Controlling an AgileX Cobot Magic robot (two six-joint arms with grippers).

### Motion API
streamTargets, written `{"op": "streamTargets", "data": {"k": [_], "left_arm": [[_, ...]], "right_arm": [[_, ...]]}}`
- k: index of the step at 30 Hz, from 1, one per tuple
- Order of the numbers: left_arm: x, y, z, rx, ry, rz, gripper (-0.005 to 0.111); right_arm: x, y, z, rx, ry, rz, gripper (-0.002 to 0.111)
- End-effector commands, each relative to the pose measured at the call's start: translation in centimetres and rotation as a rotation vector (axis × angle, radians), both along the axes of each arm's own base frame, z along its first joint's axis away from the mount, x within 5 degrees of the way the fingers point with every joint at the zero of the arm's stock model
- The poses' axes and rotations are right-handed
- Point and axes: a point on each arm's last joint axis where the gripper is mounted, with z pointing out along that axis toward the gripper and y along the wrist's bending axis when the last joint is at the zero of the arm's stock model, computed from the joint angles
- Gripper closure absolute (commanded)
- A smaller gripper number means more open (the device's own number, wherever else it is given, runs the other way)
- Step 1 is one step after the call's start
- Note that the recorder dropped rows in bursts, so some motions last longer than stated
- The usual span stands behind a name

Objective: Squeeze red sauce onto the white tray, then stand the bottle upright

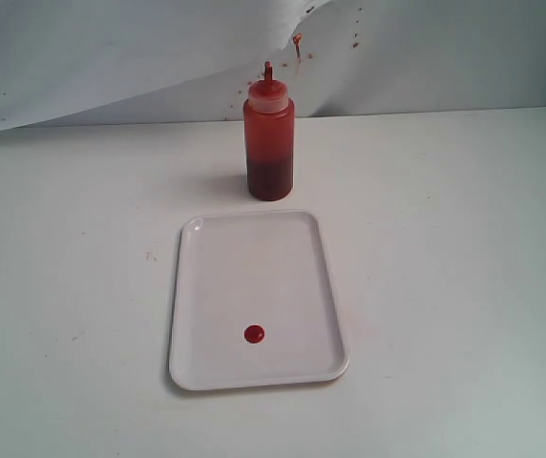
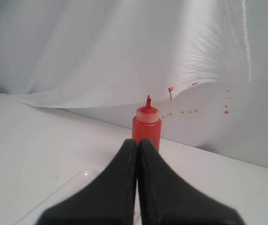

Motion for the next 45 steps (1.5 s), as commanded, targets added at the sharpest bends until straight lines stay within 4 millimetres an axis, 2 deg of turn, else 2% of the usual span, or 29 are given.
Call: {"op": "streamTargets", "data": {"k": [1, 5, 7, 9, 13, 16, 20, 26, 40, 45], "left_arm": [[0.7, 0.6, -1.0, -0.043, 0.02, 0.065, 0.107], [2.0, 2.0, -3.3, -0.156, 0.087, 0.188, 0.107], [2.7, 2.8, -4.9, -0.23, 0.184, 0.261, 0.107], [3.2, 3.4, -6.3, -0.232, 0.302, 0.34, 0.107], [3.5, 3.7, -8.6, -0.053, 0.5, 0.437, 0.107], [3.5, 3.4, -9.4, 0.114, 0.551, 0.448, 0.107], [3.4, 3.3, -10.5, 0.252, 0.607, 0.445, 0.107], [3.5, 3.3, -13.2, 0.304, 0.703, 0.441, 0.107], [3.5, 3.4, -13.3, 0.317, 0.694, 0.448, 0.107], [3.5, 3.7, -13.3, 0.323, 0.697, 0.501, 0.107]], "right_arm": [[0.0, -0.1, -0.1, 0.002, -0.002, -0.01, 0.108], [0.0, -0.1, -0.1, 0.002, -0.002, -0.01, 0.108], [0.0, -0.1, -0.1, 0.002, -0.002, -0.01, 0.108], [0.0, -0.1, -0.1, 0.002, -0.002, -0.01, 0.108], [0.0, -0.1, -0.1, 0.002, -0.002, -0.01, 0.108], [0.0, -0.1, -0.1, 0.002, -0.002, -0.01, 0.108], [0.0, -0.1, -0.1, 0.002, -0.002, -0.01, 0.108], [0.0, -0.1, -0.1, 0.002, -0.002, -0.01, 0.108], [0.0, -0.1, -0.1, 0.002, -0.002, -0.01, 0.108], [0.0, -0.1, -0.1, 0.002, -0.002, -0.01, 0.108]]}}
